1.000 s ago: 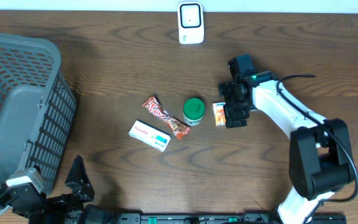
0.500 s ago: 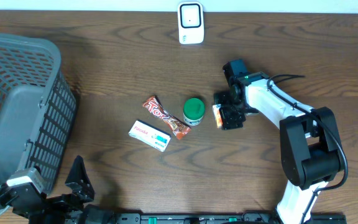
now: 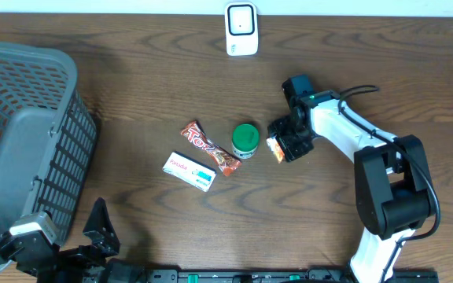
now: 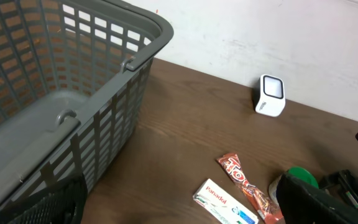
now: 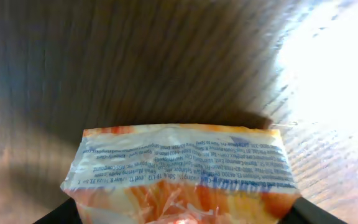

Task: Scan the item barcode
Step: 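Lower the right gripper onto the small orange box and grasp it, then lift the orange box and carry it up toward the white scanner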

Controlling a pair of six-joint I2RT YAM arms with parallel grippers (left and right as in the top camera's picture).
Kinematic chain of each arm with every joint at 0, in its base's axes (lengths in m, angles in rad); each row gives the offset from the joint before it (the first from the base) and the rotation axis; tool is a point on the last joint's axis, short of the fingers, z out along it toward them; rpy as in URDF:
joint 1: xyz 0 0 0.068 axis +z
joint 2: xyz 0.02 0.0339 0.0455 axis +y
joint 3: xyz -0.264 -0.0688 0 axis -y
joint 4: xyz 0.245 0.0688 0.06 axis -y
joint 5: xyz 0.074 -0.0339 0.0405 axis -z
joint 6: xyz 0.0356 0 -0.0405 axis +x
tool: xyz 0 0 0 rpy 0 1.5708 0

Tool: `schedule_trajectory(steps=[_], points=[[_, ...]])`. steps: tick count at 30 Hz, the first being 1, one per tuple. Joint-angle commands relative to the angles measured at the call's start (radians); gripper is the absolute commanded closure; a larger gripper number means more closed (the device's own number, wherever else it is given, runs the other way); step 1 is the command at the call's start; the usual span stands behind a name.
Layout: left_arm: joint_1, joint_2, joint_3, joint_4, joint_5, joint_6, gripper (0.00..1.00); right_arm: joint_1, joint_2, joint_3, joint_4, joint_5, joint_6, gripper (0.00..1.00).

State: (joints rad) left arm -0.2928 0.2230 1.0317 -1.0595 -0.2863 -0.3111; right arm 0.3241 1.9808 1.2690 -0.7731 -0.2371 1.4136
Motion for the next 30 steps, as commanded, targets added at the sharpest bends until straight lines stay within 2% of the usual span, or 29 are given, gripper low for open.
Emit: schedule_trajectory(steps=[1,7,15,19,30], points=[[0.0,0.0,-0.002,-0.002,0.005,-0.001,0.03,-0.02,0.031,-0.001,-0.015,-0.129,-0.214,0.37],[0.0,0.0,-0.002,-0.002,0.005,-0.001,0.03,-0.099,0.031,-0.001,-0.147,-0.342,-0.423,0.4],[0.0,0.0,-0.002,-0.002,0.005,-0.001,0.03,-0.201,0.031,-0.001,-0.342,-0.425,-0.709,0.36],[0.0,0.0,-0.002,-0.002,0.005,-0.001,0.03,-0.216,0.031,-0.001,-0.387,-0.511,-0.832,0.34],[0.0,0.0,-0.002,-0.002,0.005,-0.001,0.03,-0.216,0.031,-0.001,-0.498,-0.738,-1.056,0.31]])
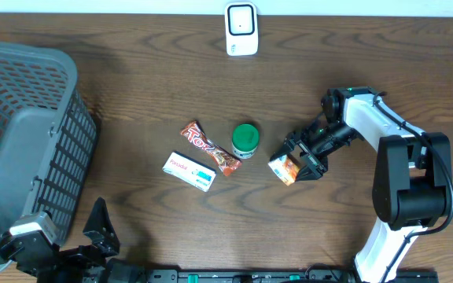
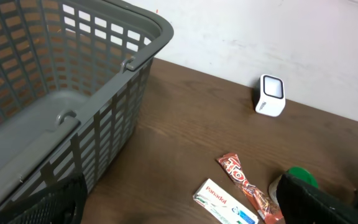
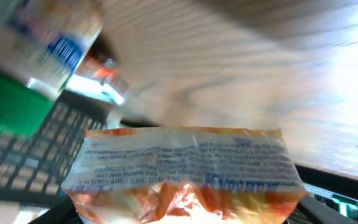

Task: Scan the item barcode
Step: 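Lift the orange box and carry it up toward the white scanner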

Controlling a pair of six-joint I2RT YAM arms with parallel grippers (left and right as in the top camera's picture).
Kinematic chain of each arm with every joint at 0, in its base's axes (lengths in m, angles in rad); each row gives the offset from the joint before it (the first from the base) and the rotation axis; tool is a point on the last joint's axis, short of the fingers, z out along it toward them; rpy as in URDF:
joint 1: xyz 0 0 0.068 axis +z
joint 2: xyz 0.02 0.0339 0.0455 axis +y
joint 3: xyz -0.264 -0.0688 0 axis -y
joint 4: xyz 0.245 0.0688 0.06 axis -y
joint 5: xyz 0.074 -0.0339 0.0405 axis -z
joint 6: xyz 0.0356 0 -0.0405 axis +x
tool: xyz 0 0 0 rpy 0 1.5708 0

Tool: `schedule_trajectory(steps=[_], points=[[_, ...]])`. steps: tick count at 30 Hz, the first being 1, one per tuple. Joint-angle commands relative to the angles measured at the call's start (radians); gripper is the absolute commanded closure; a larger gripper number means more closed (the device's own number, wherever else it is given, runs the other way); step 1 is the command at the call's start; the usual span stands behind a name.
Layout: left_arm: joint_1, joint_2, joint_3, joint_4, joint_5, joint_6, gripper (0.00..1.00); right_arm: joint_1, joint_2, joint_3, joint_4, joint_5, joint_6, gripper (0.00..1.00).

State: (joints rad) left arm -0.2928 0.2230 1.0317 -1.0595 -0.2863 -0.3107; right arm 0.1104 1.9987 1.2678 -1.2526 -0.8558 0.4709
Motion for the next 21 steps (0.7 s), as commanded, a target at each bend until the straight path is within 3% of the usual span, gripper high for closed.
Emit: schedule_trajectory(steps=[1,9,21], points=[[0.0,0.0,-0.002,-0.002,0.005,-0.002,0.03,-0.002,0.013,0.0,-0.023,-0.118,-0.115,0.31],[0.0,0.0,-0.002,-0.002,0.005,-0.002,0.03,0.001,0.013,0.0,0.028,0.006,-0.12,0.31],[0.0,0.0,-0.002,-0.002,0.005,-0.002,0.03,-0.017,0.013,0.032,0.258,0.109,-0.055,0.36]])
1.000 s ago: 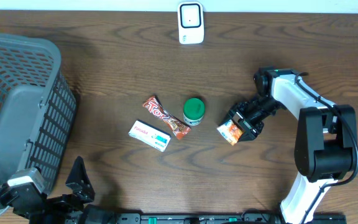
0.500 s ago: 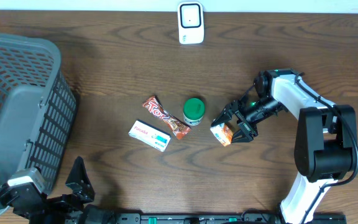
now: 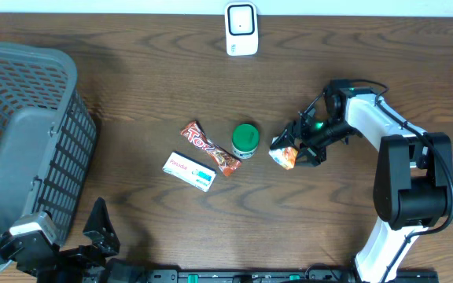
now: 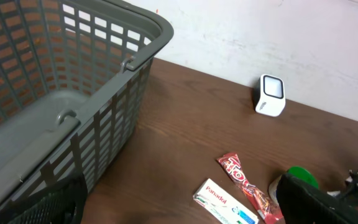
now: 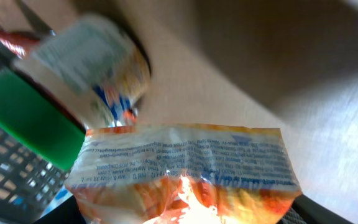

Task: Scan the item barcode
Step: 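Lift the orange box and carry it up toward the white scanner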

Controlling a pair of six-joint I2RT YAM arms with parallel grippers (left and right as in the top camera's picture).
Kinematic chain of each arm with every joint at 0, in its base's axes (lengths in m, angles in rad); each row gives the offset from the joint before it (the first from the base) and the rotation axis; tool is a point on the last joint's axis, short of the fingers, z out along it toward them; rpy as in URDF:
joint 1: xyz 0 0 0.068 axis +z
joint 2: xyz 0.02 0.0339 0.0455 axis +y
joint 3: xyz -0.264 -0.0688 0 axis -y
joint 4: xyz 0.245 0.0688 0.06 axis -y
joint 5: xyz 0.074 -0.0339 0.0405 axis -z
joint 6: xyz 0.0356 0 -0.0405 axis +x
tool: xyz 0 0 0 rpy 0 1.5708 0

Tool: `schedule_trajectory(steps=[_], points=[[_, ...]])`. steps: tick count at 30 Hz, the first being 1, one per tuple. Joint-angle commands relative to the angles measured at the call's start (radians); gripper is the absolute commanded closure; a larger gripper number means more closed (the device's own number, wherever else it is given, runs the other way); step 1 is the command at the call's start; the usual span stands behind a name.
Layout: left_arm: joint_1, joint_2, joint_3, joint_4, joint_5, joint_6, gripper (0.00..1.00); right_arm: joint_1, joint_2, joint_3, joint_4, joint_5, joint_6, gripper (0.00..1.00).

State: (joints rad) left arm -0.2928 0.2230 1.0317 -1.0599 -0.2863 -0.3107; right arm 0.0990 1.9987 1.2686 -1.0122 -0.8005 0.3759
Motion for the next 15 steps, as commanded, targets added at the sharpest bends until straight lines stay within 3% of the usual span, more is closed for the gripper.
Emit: schedule_trajectory(steps=[1,9,15], points=[[0.0,0.0,-0.002,-0.002,0.005,-0.002,0.03,-0.006,0.013,0.048,0.022,0.079,0.052,0.36],[0.0,0.0,-0.002,-0.002,0.005,-0.002,0.02,0.013,0.013,0.282,0.046,0.302,0.146,0.34],[0.0,0.0,-0.002,-0.002,0.005,-0.002,0.03,0.098,0.014,0.379,0.217,0.549,0.208,0.31]])
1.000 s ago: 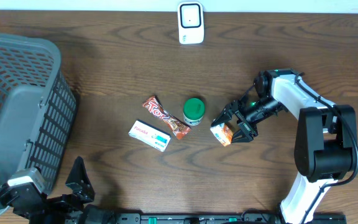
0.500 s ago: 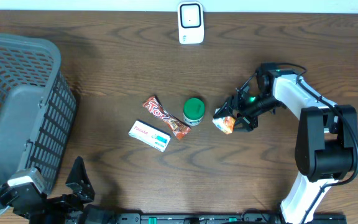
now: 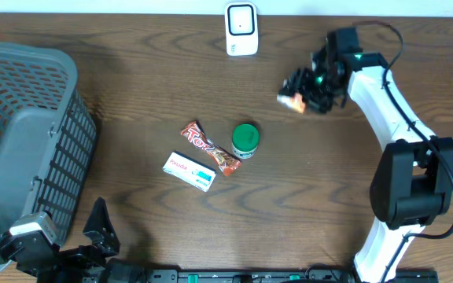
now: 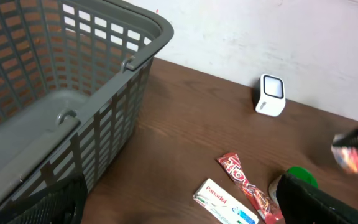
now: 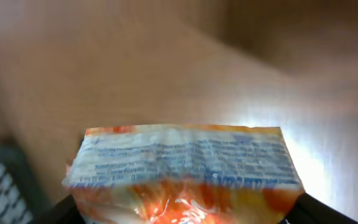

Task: Scan the item barcode
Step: 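Lift the orange box and carry it up toward the white scanner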

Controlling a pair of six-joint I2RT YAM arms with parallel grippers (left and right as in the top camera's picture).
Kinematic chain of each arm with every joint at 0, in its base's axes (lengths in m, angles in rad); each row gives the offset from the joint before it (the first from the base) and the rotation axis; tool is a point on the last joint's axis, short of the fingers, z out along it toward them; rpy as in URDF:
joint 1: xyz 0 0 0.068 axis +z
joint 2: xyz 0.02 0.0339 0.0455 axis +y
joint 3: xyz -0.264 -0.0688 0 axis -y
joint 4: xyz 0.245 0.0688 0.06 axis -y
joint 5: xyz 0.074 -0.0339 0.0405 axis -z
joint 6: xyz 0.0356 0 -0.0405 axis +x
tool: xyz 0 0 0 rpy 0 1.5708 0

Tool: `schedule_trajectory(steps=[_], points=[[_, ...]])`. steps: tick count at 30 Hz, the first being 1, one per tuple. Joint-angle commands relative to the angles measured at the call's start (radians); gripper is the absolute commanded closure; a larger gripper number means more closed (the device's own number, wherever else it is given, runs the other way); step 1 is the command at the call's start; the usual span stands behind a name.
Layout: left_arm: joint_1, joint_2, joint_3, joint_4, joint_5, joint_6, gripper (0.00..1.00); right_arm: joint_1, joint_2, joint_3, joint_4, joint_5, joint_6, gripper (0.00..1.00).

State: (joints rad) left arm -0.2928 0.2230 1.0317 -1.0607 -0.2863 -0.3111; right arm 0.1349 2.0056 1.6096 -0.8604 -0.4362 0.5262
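My right gripper (image 3: 303,93) is shut on a small orange and white snack packet (image 3: 292,101), held in the air at the back right of the table, to the right of the white barcode scanner (image 3: 241,29). The right wrist view is filled by the packet (image 5: 182,167) with its blue fine print, my dark fingertips (image 5: 58,213) at its lower corners. From the left wrist view the packet (image 4: 347,157) shows at the far right and the scanner (image 4: 270,96) stands by the wall. My left gripper (image 3: 61,251) rests at the front left; its jaws show only as dark edges.
A grey plastic basket (image 3: 18,134) stands at the left. Mid-table lie a red chocolate bar (image 3: 209,148), a green-lidded tub (image 3: 244,140) and a white Panadol box (image 3: 189,171). A white wall runs along the back edge.
My right gripper has moved from beside the green-lidded tub to the back right of the table, near the scanner, with the packet still in it. The left arm has not moved.
My right gripper held the packet low just right of the green tub. Then it held it a little nearer the front, then again close by the tub. Now it holds the packet far back, to the right of the scanner. The other items have stayed put.
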Motion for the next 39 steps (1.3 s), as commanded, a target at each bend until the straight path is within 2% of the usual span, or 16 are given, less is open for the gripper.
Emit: schedule_trajectory(steps=[1,6,12,13,16,19,22,27,29,34,39], points=[[0.0,0.0,-0.002,-0.001,0.005,-0.001,0.03,0.08,0.007,0.039,0.103,0.206,0.057,0.3],[0.0,0.0,-0.002,-0.001,0.005,-0.001,0.03,0.164,0.009,0.039,0.283,0.336,0.057,0.27],[0.0,0.0,-0.002,-0.001,0.005,-0.001,0.03,0.233,0.01,0.039,0.453,0.555,0.056,0.3],[0.0,0.0,-0.002,-0.001,0.005,-0.001,0.02,0.236,0.01,0.039,0.456,0.556,0.056,0.28],[0.0,0.0,-0.002,-0.001,0.005,-0.001,0.03,0.245,0.01,0.039,0.431,0.547,0.061,0.02],[0.0,0.0,-0.002,-0.001,0.005,-0.001,0.03,0.245,0.027,0.039,0.398,0.56,0.095,0.01],[0.0,0.0,-0.002,-0.001,0.005,-0.001,0.03,0.239,0.084,0.039,0.386,0.56,0.227,0.01],[0.0,0.0,-0.002,-0.001,0.005,-0.001,0.03,0.235,0.203,0.039,0.349,0.503,0.659,0.01],[0.0,0.0,-0.002,-0.001,0.005,-0.001,0.03,0.228,0.242,0.04,0.36,0.47,0.746,0.01],[0.0,0.0,-0.002,-0.001,0.005,-0.001,0.03,0.211,0.322,0.071,0.398,0.383,0.803,0.01],[0.0,0.0,-0.002,-0.001,0.005,-0.001,0.03,0.211,0.334,0.114,0.396,0.384,0.809,0.01]])
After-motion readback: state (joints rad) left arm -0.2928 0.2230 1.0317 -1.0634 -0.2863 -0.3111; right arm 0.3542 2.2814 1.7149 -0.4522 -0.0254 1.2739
